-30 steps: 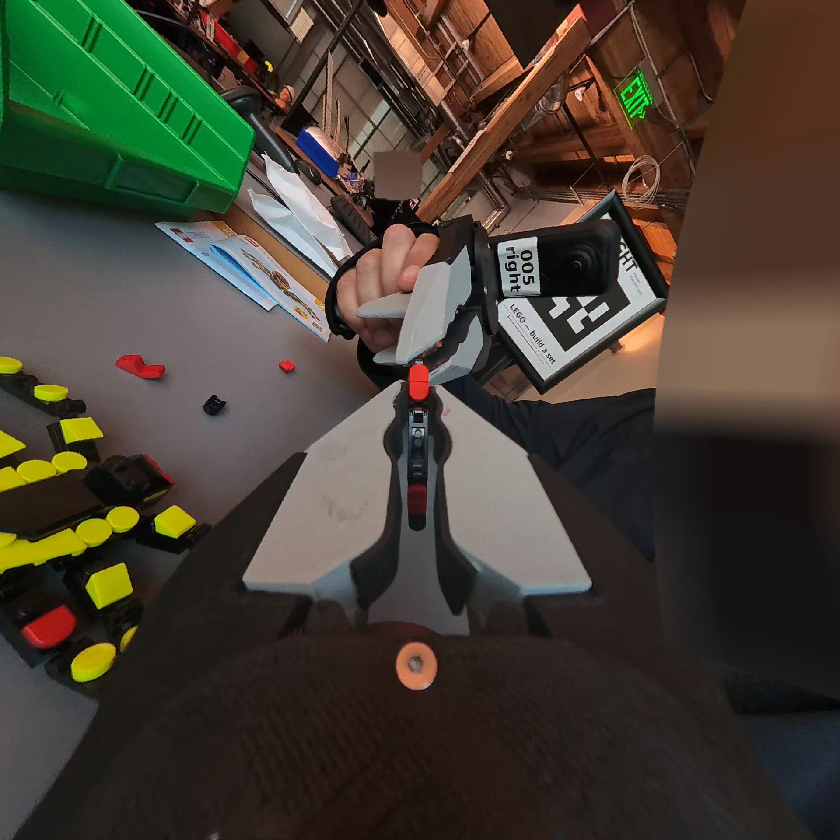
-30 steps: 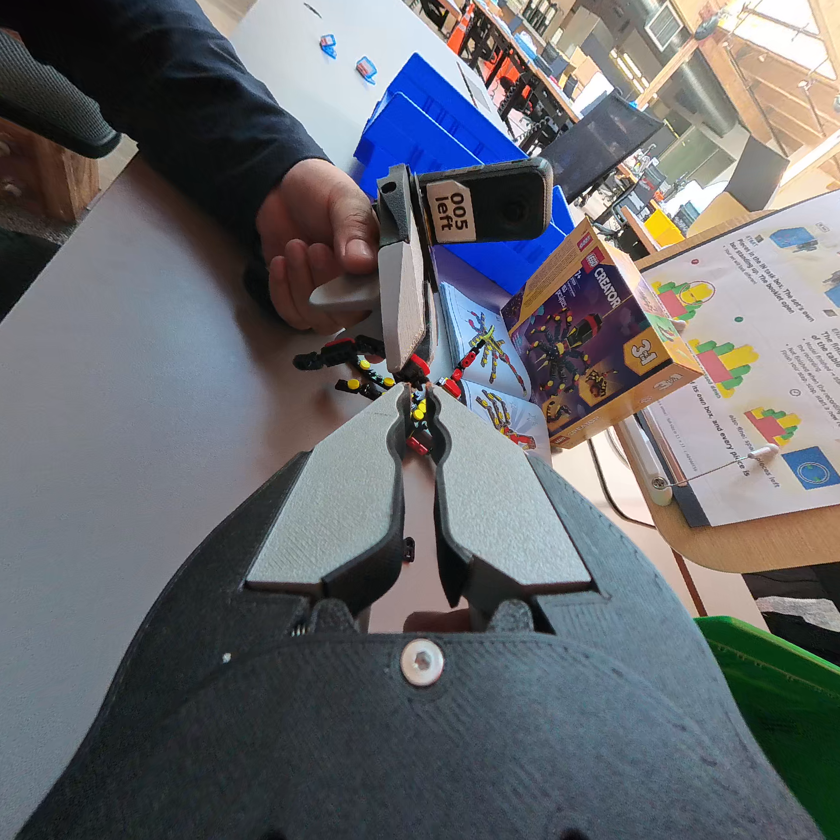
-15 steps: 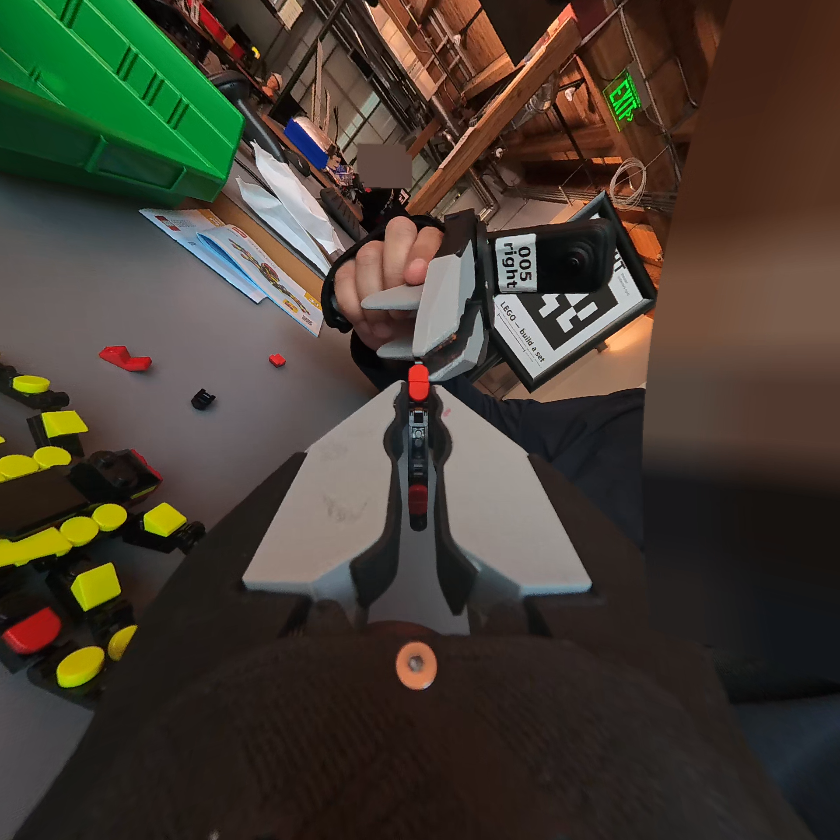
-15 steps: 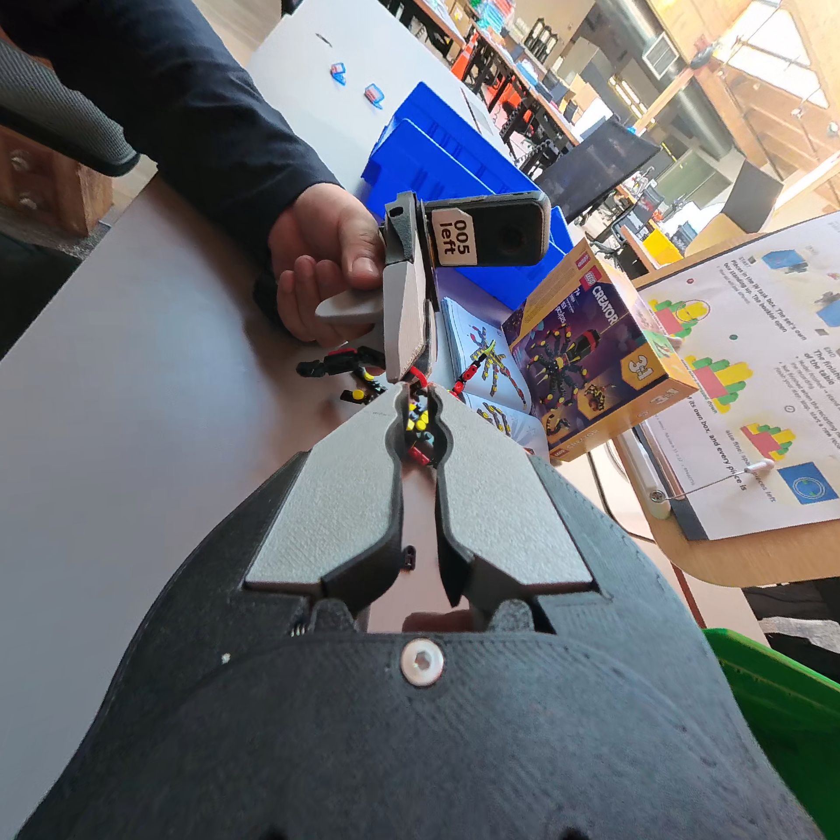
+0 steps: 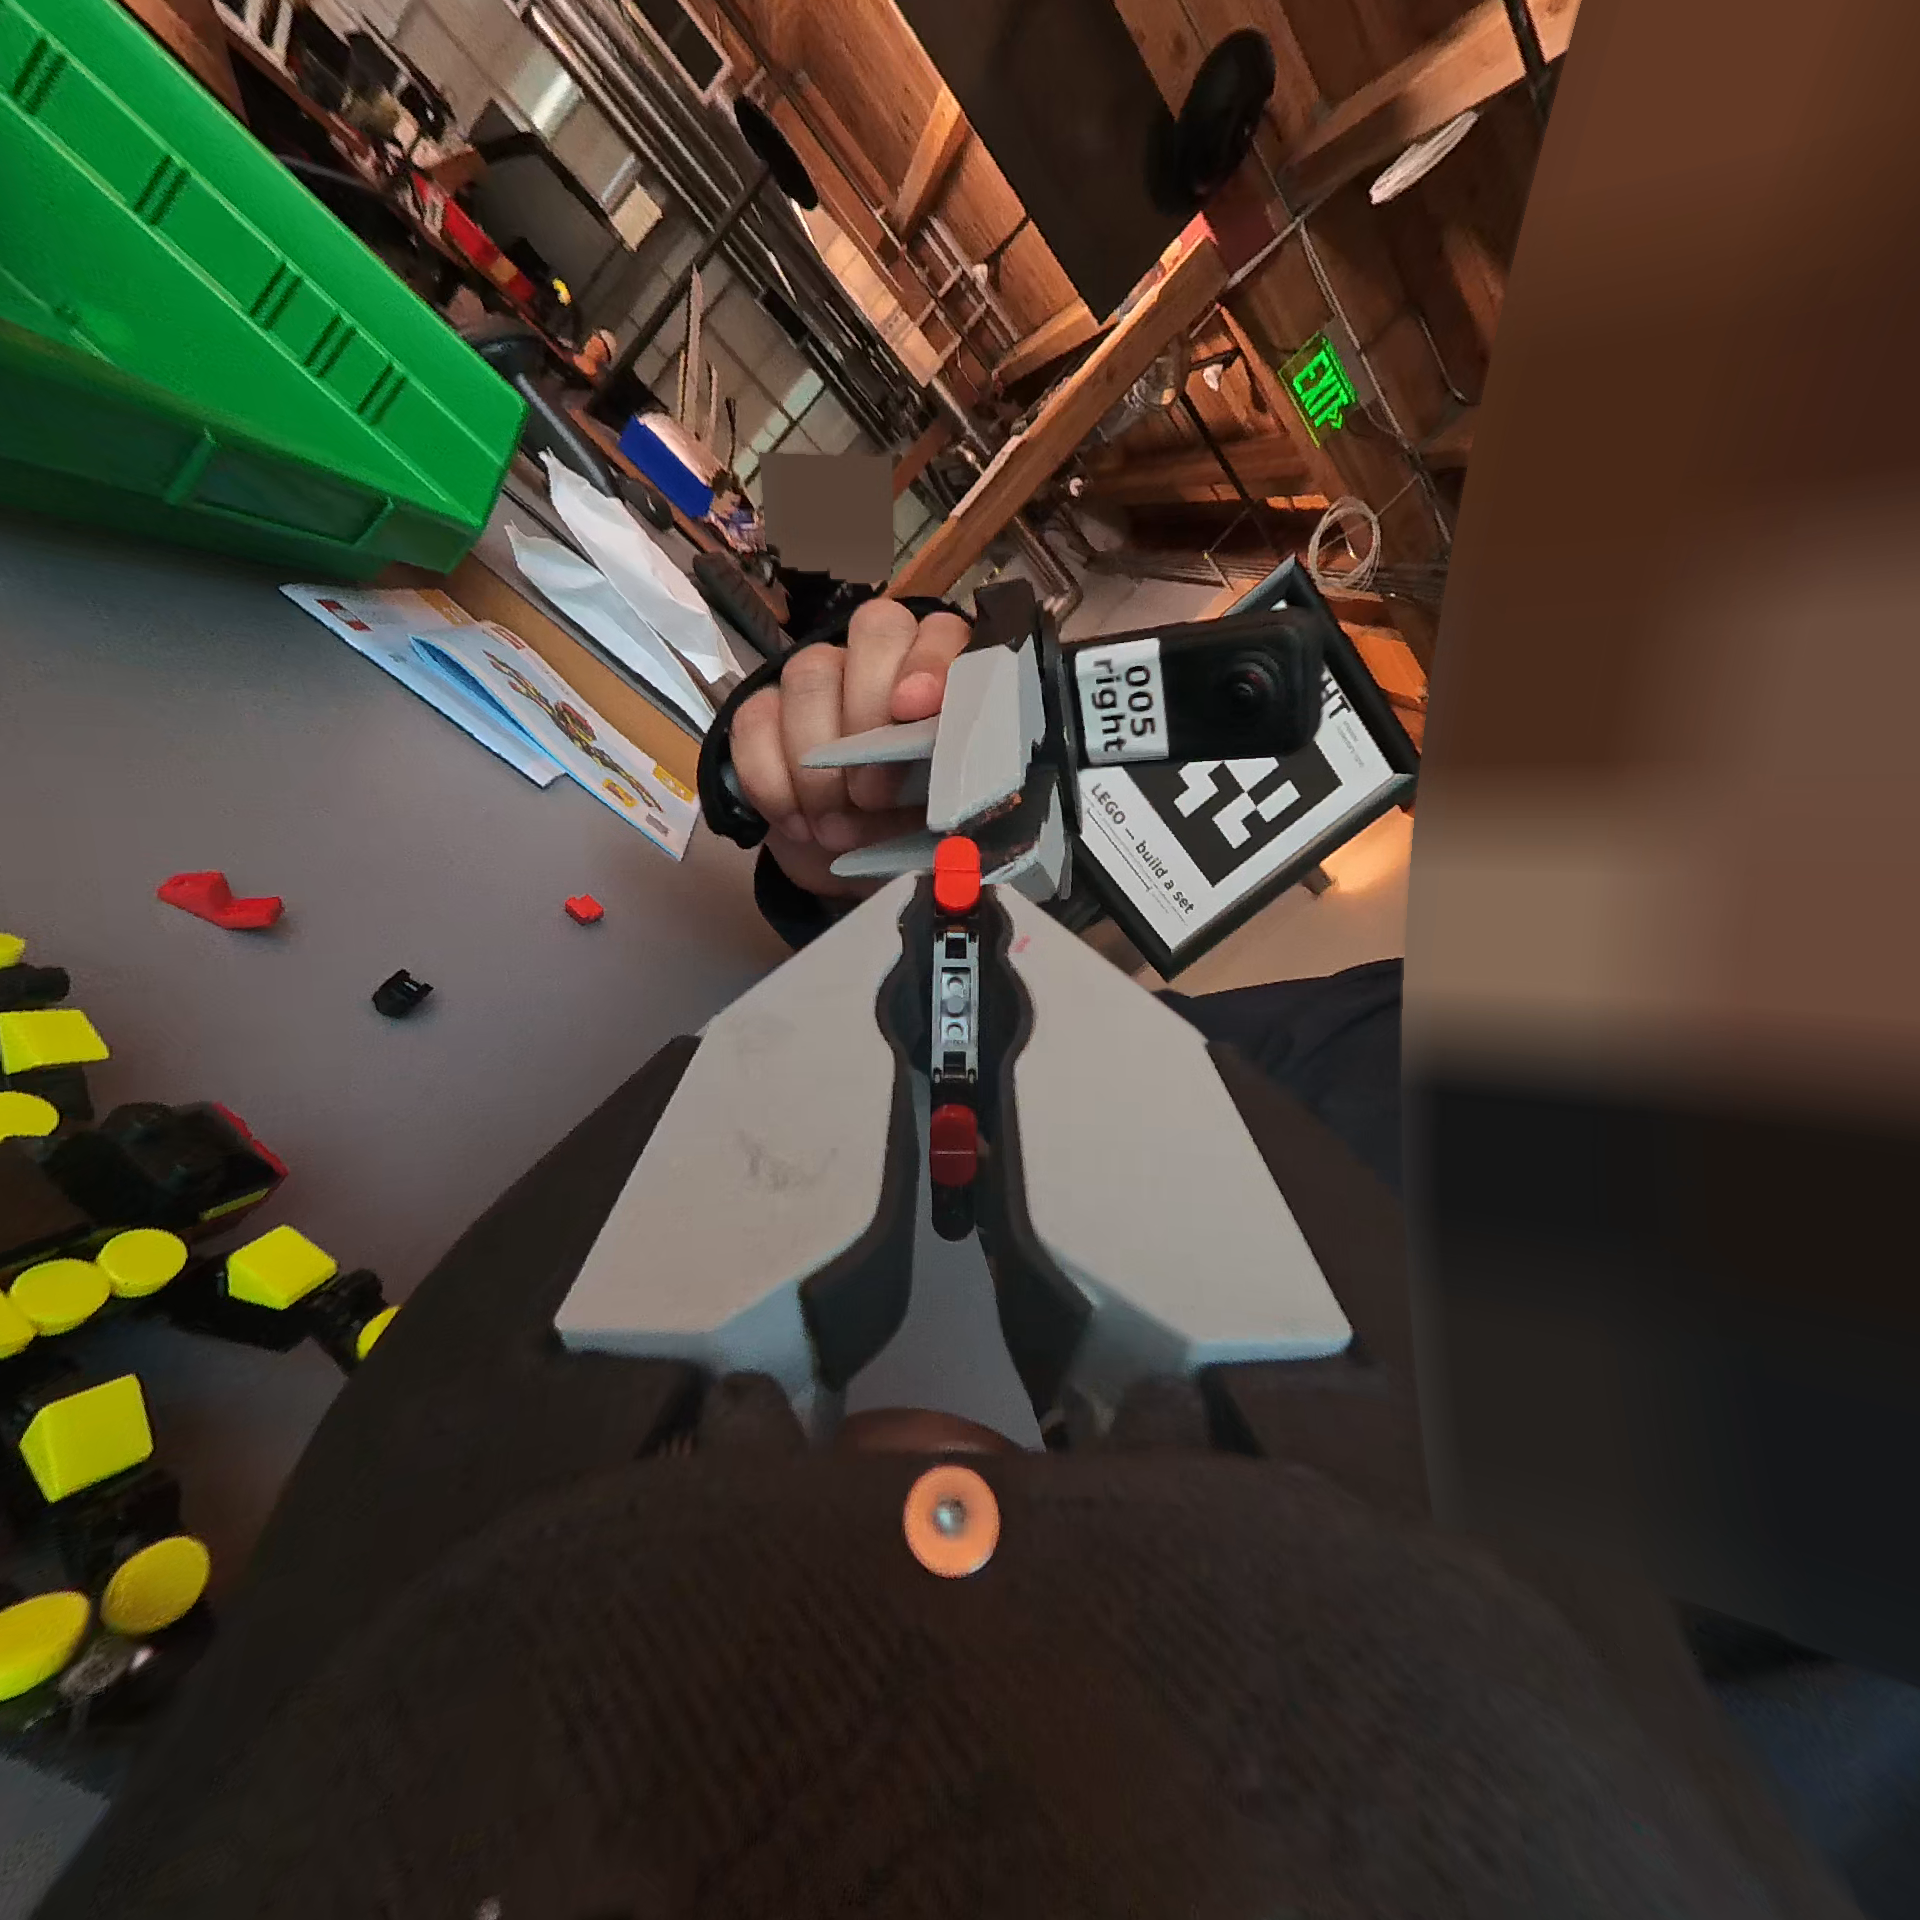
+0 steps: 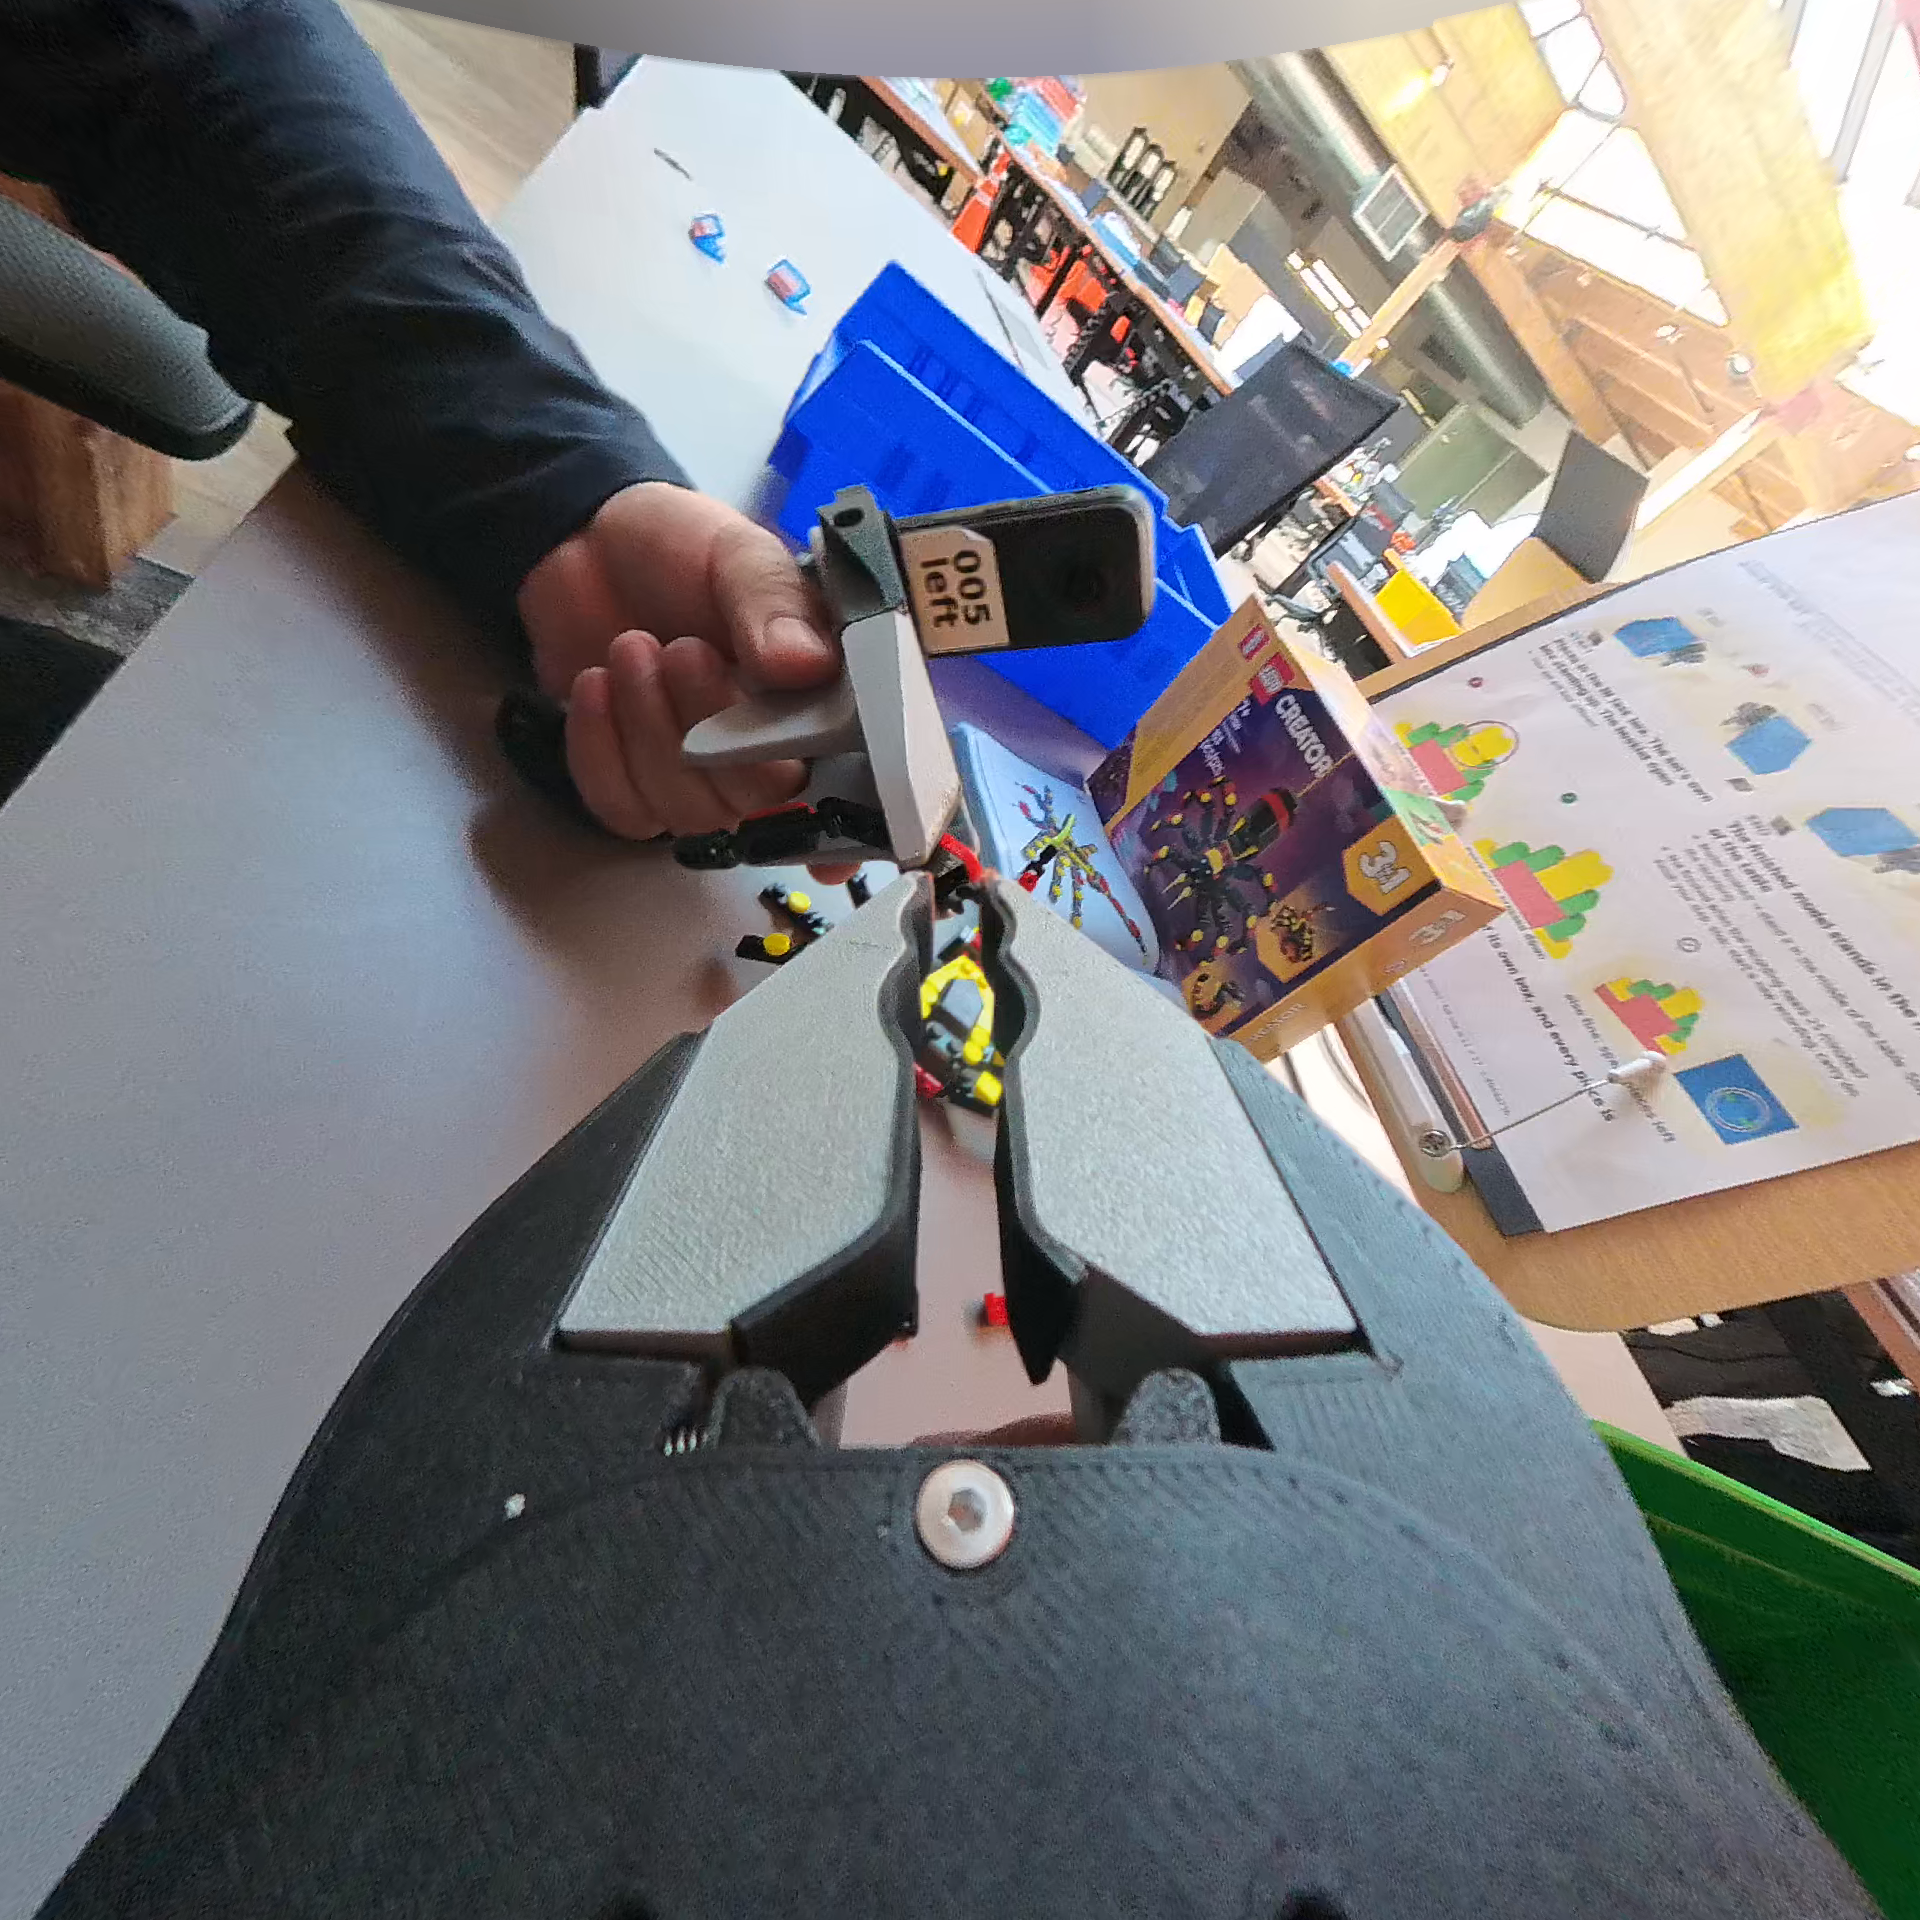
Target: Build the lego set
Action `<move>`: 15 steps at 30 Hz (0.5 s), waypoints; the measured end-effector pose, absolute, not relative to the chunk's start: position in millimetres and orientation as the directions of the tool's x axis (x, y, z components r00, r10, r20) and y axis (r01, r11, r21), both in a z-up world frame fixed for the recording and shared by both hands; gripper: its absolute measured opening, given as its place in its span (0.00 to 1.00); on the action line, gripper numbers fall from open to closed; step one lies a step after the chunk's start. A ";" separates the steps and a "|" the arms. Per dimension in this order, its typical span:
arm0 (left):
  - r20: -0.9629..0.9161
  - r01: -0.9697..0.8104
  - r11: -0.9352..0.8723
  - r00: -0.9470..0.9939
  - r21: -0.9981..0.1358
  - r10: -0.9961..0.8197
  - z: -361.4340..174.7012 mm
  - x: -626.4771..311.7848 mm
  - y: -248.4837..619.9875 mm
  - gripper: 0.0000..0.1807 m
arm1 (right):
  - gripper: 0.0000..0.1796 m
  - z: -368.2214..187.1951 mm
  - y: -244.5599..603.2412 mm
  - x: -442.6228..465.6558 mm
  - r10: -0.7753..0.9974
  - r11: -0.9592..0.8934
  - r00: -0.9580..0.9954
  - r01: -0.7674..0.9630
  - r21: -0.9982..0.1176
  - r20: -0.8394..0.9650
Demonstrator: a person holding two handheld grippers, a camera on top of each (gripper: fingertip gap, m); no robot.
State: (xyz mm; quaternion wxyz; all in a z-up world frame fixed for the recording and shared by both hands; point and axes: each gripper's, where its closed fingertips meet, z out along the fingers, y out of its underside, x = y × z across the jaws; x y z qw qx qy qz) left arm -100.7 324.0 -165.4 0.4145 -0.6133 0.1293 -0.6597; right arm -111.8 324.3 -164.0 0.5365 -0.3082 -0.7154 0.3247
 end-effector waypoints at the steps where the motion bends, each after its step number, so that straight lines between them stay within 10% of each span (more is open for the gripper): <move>1: 0.697 0.411 -0.608 0.101 -0.679 -0.710 -162.3 -101.2 324.7 0.02 | 0.03 -161.1 325.2 -112.2 0.793 0.598 -0.215 0.089 -0.797 0.570; 15: 0.674 0.600 -0.459 0.191 -0.656 -0.714 -144.3 -121.2 336.2 0.02 | 0.01 -148.6 334.2 -125.6 0.811 0.582 -0.010 0.108 -0.806 0.584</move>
